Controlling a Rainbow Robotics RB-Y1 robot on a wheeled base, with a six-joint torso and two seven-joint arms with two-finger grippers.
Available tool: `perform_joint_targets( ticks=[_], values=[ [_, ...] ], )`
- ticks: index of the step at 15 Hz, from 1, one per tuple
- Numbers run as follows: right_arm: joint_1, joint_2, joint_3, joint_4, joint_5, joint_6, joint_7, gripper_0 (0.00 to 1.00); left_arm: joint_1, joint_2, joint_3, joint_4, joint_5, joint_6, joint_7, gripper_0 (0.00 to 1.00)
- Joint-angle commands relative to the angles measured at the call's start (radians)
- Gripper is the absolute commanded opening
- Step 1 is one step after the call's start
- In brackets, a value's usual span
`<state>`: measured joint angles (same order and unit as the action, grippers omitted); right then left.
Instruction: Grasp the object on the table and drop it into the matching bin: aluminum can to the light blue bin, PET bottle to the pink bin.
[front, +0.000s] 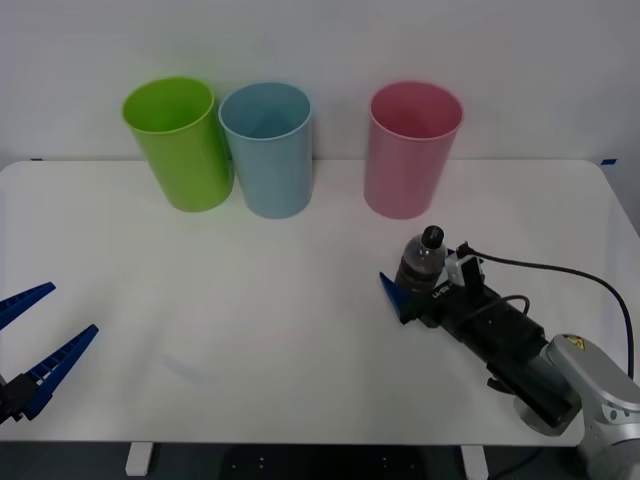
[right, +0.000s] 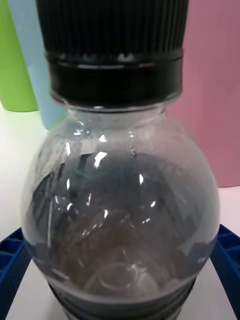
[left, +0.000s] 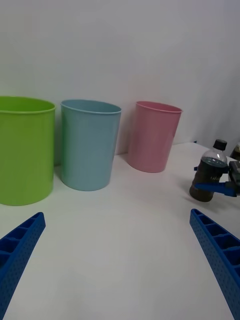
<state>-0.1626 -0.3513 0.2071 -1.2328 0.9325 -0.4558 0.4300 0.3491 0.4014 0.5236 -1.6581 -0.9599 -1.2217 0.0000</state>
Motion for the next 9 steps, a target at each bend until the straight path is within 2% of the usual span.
perform_joint_targets(
  ticks=[1, 4, 5, 6, 9],
  values=[
    [0.0, 0.0, 0.0, -0.001, 0.0, 0.005, 0.003, 1.0, 0.0, 0.0, 0.0, 0.0, 0.0, 0.0, 0.0, 1.0],
    [-0.002, 0.0, 0.0, -0.001, -0.001, 0.009, 0.003, 1.0, 0.0, 0.0, 0.0, 0.0, 0.0, 0.0, 0.0, 1.0],
    [0.0, 0.0, 0.0, -0.001, -0.003, 0.009, 0.001, 0.77, 0.0, 0.0, 0.0, 0.0, 0.0, 0.0, 0.0, 1.0],
    [0.0, 0.0, 0.0, -0.001, -0.017, 0.011, 0.001, 0.0, 0.0, 0.0, 0.0, 0.0, 0.0, 0.0, 0.0, 1.0],
    [0.0, 0.0, 0.0, -0.001, -0.023, 0.011, 0.003, 0.0, 0.0, 0.0, 0.0, 0.0, 0.0, 0.0, 0.0, 1.0]
  ],
)
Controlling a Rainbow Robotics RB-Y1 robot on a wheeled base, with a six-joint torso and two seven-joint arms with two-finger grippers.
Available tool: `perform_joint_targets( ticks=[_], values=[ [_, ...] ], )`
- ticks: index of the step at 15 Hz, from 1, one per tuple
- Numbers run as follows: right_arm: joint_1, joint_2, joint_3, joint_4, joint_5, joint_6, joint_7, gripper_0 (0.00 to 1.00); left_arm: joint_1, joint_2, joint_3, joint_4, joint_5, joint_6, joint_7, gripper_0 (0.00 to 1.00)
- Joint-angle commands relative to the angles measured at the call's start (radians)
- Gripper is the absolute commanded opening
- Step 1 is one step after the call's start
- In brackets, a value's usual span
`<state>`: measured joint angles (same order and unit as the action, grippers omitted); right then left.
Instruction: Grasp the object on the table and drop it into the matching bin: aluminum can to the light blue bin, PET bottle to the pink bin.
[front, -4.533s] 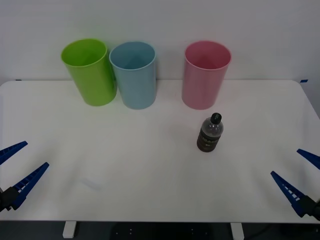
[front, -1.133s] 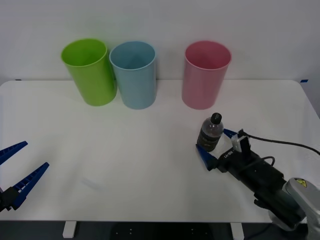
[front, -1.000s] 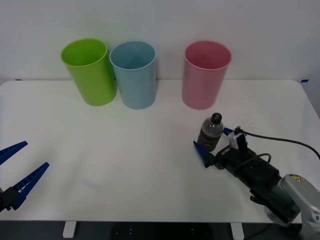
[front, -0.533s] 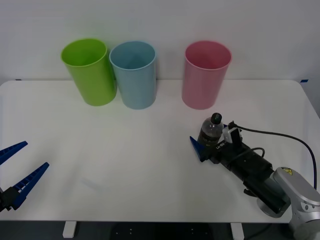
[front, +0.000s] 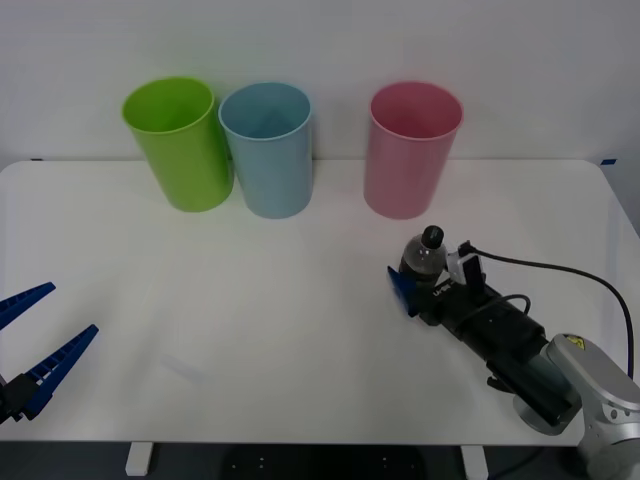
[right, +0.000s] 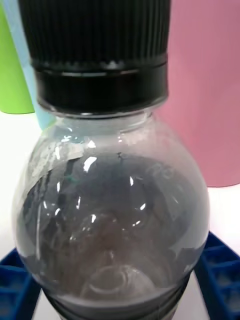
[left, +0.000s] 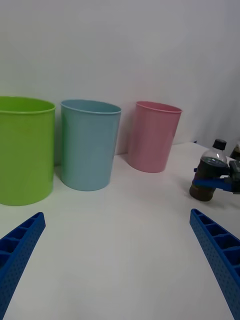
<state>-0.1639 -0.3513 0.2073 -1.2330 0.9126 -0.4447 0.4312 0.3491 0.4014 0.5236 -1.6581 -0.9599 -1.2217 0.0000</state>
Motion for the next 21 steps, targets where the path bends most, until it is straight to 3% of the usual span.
perform_joint_targets(
  ticks=[1, 12, 16, 21],
  values=[
    [0.001, 0.0, 0.0, 0.0, -0.005, -0.002, 0.001, 0.0, 0.0, 0.0, 0.0, 0.0, 0.0, 0.0, 0.0, 1.0],
    [0.003, 0.0, -0.022, -0.102, -0.052, 0.021, -0.026, 0.0, 0.0, 0.0, 0.0, 0.0, 0.0, 0.0, 0.0, 1.0],
    [0.009, -0.026, -0.039, -0.212, 0.022, 0.04, -0.22, 0.0, 0.0, 0.0, 0.0, 0.0, 0.0, 0.0, 0.0, 1.0],
    [0.024, -0.098, -0.052, -0.356, 0.04, 0.067, -0.417, 0.0, 0.0, 0.0, 0.0, 0.0, 0.0, 0.0, 0.0, 1.0]
  ],
)
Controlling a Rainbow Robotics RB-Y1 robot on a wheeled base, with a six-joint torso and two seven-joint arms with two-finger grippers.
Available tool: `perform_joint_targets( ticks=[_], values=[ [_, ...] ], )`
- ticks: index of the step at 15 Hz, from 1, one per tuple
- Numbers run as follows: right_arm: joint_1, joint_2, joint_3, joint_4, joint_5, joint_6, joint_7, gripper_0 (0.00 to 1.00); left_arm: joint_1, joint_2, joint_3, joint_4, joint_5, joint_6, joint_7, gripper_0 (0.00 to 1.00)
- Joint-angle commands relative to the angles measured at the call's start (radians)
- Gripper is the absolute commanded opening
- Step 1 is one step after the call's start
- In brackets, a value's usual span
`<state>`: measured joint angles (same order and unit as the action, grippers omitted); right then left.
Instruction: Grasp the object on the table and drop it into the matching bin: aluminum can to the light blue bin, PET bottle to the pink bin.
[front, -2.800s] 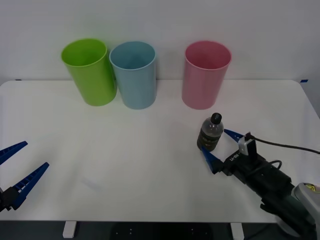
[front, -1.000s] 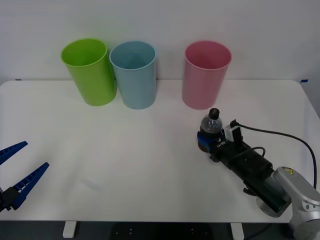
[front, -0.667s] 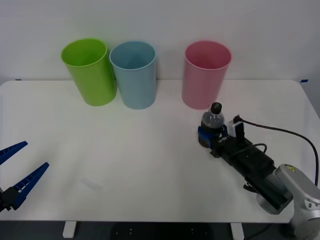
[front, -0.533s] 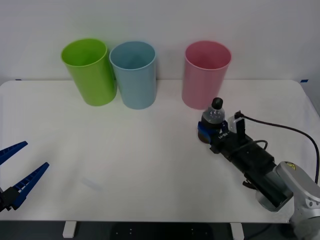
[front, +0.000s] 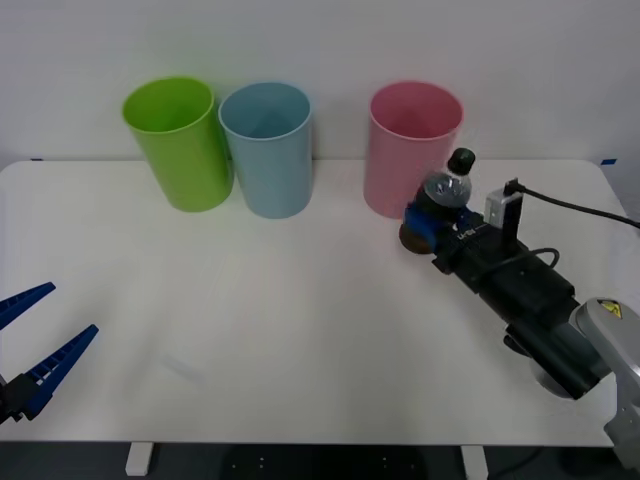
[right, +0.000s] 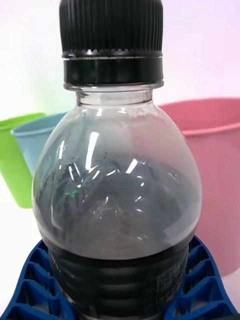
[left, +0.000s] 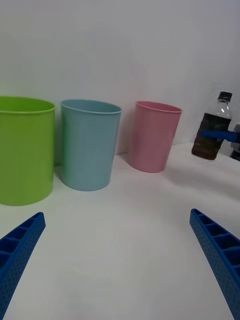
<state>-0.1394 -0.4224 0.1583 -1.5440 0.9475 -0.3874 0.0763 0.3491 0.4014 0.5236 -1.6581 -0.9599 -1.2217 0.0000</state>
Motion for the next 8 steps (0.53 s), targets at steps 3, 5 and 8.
perform_joint_targets(
  ticks=[3, 5, 8],
  values=[
    [0.001, -0.072, -0.014, -0.133, 0.022, 0.025, -0.165, 0.0, 0.0, 0.0, 0.0, 0.0, 0.0, 0.0, 0.0, 1.0],
    [0.0, -0.121, -0.026, -0.199, 0.036, 0.03, -0.245, 0.0, 0.0, 0.0, 0.0, 0.0, 0.0, 0.0, 0.0, 1.0],
    [-0.009, -0.208, -0.04, -0.251, 0.037, 0.028, -0.32, 0.0, 0.0, 0.0, 0.0, 0.0, 0.0, 0.0, 0.0, 1.0]
  ],
)
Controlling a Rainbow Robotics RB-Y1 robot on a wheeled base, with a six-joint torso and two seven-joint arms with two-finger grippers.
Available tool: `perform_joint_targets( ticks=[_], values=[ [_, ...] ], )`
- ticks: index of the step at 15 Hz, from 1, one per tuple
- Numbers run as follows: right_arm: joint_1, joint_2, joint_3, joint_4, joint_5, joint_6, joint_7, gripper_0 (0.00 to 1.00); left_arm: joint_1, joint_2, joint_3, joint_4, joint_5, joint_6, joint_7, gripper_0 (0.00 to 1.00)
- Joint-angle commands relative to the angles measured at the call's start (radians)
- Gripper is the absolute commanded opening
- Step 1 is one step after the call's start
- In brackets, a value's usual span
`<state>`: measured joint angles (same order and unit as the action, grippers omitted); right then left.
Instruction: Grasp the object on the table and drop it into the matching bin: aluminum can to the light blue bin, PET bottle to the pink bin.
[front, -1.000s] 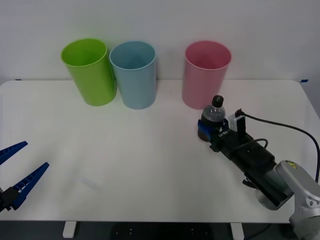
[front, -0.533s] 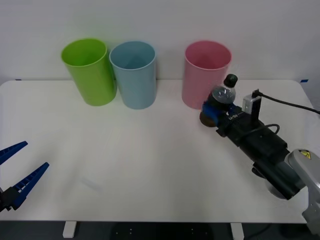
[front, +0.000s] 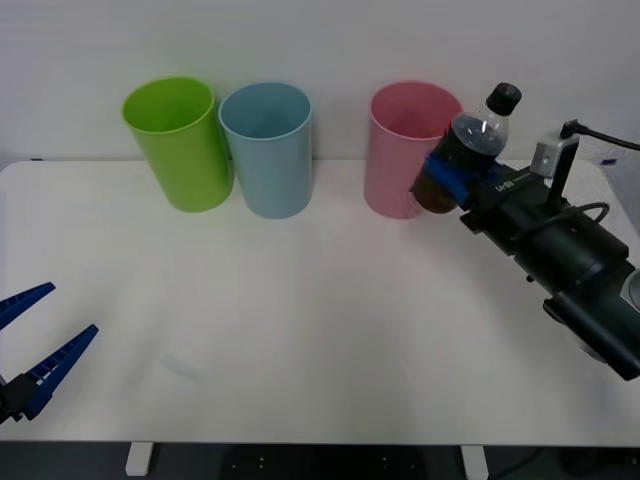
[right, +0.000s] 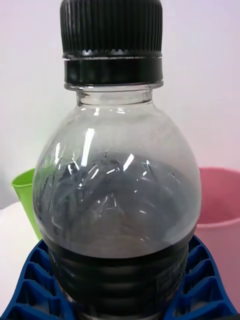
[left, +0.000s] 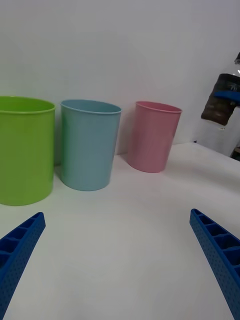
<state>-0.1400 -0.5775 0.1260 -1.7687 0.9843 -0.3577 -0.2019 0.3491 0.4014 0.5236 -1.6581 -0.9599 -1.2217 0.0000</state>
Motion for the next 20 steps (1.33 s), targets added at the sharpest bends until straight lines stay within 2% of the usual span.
perform_joint_targets(
  ticks=[1, 5, 8, 10, 15, 17, 20],
  values=[
    [-0.018, -0.074, -0.013, -0.029, 0.002, -0.003, -0.063, 0.0, 0.0, 0.0, 0.0, 0.0, 0.0, 0.0, 0.0, 1.0],
    [-0.087, -0.171, -0.022, -0.008, -0.021, -0.01, -0.151, 0.0, 0.0, 0.0, 0.0, 0.0, 0.0, 0.0, 0.0, 1.0],
    [-0.207, -0.197, -0.022, 0.123, -0.033, -0.112, -0.159, 0.0, 0.0, 0.0, 0.0, 0.0, 0.0, 0.0, 0.0, 1.0],
    [-0.286, -0.197, -0.019, 0.219, -0.033, -0.168, -0.163, 0.0, 0.0, 0.0, 0.0, 0.0, 0.0, 0.0, 0.0, 1.0],
    [-0.444, -0.18, 0.05, 0.394, -0.033, -0.17, -0.172, 0.0, 0.0, 0.0, 0.0, 0.0, 0.0, 0.0, 0.0, 1.0],
    [-0.526, -0.154, 0.075, 0.492, -0.026, -0.17, -0.165, 0.0, 0.0, 0.0, 0.0, 0.0, 0.0, 0.0, 0.0, 1.0],
    [-0.627, -0.085, 0.075, 0.638, 0.043, -0.185, -0.16, 0.0, 0.0, 0.0, 0.0, 0.0, 0.0, 0.0, 0.0, 1.0]
  ],
)
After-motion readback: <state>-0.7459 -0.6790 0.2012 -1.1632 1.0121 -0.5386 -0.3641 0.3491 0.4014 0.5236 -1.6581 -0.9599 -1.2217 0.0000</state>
